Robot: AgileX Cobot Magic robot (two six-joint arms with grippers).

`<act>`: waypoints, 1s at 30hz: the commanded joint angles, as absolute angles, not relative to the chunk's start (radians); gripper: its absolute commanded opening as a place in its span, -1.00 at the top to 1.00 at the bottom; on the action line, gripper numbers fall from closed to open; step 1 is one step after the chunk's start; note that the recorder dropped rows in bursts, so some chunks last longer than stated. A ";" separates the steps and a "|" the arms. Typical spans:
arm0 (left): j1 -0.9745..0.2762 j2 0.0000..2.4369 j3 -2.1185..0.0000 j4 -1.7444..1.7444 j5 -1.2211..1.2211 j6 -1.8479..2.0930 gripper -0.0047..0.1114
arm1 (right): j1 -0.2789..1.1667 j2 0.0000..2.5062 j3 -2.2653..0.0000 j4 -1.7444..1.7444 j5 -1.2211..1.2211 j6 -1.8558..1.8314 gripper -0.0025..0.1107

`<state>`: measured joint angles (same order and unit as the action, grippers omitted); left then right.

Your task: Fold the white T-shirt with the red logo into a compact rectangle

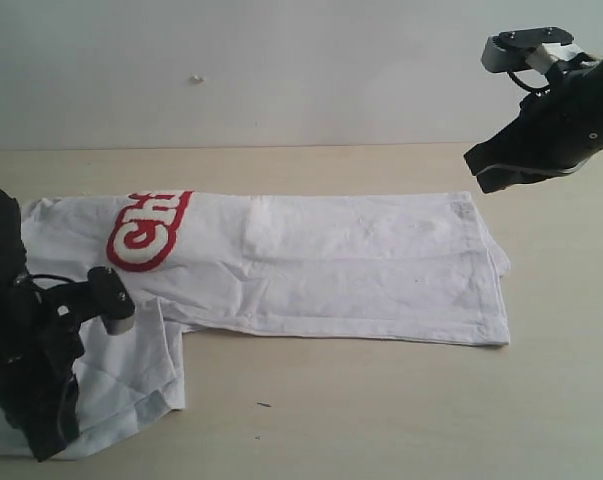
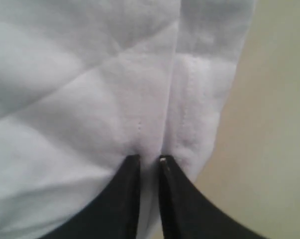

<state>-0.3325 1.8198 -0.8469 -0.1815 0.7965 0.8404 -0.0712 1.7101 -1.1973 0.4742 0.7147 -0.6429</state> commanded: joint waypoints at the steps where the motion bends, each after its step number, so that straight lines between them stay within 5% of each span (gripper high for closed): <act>1: -0.339 1.799 -0.834 -0.168 0.929 0.794 0.63 | -0.070 1.697 -1.194 0.496 0.712 -0.652 0.96; 5: -0.339 1.761 -0.843 -0.195 0.913 0.781 0.59 | -0.070 1.697 -1.194 0.498 0.714 -0.652 0.96; 11: -0.339 1.669 -0.860 -0.242 0.840 0.781 -0.05 | -0.070 1.697 -1.194 0.498 0.714 -0.652 0.96; 30: -0.489 1.795 -0.774 -0.184 0.589 0.800 -0.05 | -0.070 1.697 -1.194 0.498 0.725 -0.652 0.96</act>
